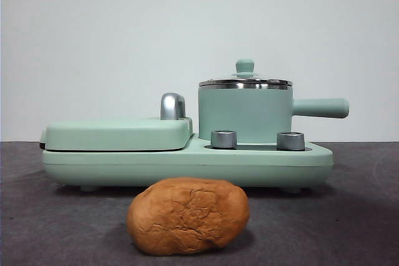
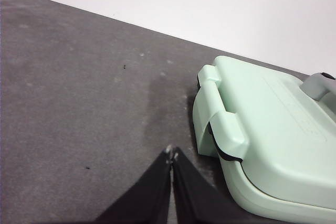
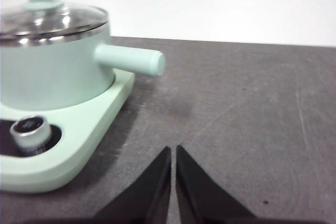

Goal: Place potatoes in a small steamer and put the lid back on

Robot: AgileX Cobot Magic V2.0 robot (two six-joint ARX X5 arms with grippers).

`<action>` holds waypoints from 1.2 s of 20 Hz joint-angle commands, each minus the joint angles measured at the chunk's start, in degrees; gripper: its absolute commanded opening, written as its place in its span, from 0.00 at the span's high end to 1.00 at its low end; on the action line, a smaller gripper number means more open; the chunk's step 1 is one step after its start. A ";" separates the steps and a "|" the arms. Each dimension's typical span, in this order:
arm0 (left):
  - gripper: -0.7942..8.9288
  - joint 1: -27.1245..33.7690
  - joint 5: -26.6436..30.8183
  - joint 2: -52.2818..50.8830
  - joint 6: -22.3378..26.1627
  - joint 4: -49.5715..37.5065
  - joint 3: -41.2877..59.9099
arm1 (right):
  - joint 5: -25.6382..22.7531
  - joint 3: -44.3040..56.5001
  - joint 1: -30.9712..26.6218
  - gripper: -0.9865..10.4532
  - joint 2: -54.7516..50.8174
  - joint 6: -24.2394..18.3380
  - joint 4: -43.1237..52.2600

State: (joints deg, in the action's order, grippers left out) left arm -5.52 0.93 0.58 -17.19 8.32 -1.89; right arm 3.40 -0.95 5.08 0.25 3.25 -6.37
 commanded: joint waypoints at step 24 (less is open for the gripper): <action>0.91 -0.09 -7.39 9.73 0.72 7.04 -20.15 | 1.62 -15.37 0.02 0.90 2.86 17.88 -5.46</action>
State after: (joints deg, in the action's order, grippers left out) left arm -5.54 -5.76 9.67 -19.99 15.66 -20.18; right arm 4.51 -14.96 5.08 2.68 22.30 -11.90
